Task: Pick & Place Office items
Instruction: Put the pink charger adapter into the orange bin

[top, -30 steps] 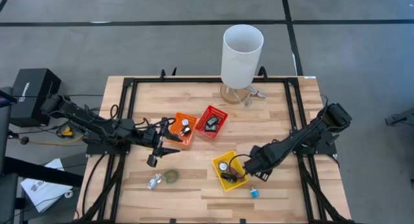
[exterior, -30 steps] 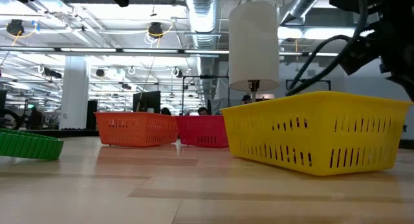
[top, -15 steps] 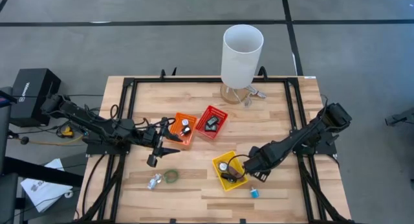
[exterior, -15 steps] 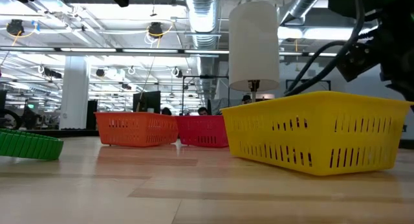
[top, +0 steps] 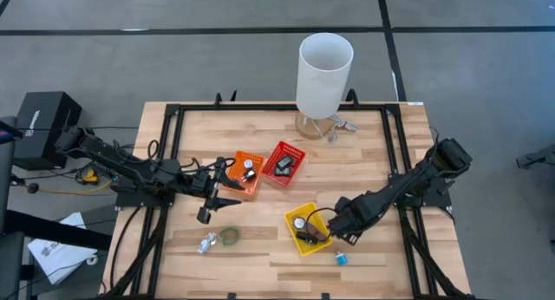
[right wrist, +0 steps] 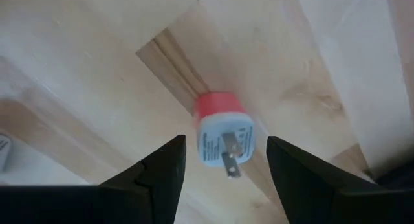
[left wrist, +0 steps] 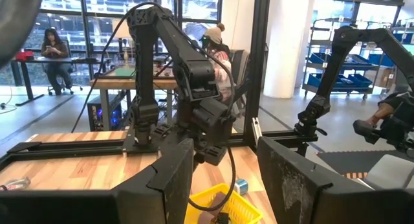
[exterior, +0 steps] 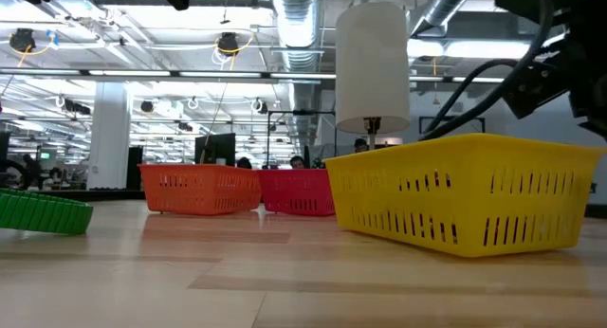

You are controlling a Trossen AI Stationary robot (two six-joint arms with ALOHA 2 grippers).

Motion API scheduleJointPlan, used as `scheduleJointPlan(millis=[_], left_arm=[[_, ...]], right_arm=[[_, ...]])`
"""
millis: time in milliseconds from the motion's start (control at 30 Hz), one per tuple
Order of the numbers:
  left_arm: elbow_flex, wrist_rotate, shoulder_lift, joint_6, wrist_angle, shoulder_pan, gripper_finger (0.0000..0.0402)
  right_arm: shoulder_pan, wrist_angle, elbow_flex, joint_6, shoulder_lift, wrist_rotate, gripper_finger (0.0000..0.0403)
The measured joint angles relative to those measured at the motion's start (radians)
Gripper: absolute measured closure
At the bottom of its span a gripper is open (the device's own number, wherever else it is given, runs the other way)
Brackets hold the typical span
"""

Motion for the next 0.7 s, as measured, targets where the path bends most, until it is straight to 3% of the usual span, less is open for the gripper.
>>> scheduleJointPlan(millis=[700], left_arm=[[0.0, 0.0, 0.0, -0.014, 0.0, 0.0, 0.0235]], right_arm=[[0.033, 0.032, 0.0, 0.04, 0.002, 0.062, 0.0196]])
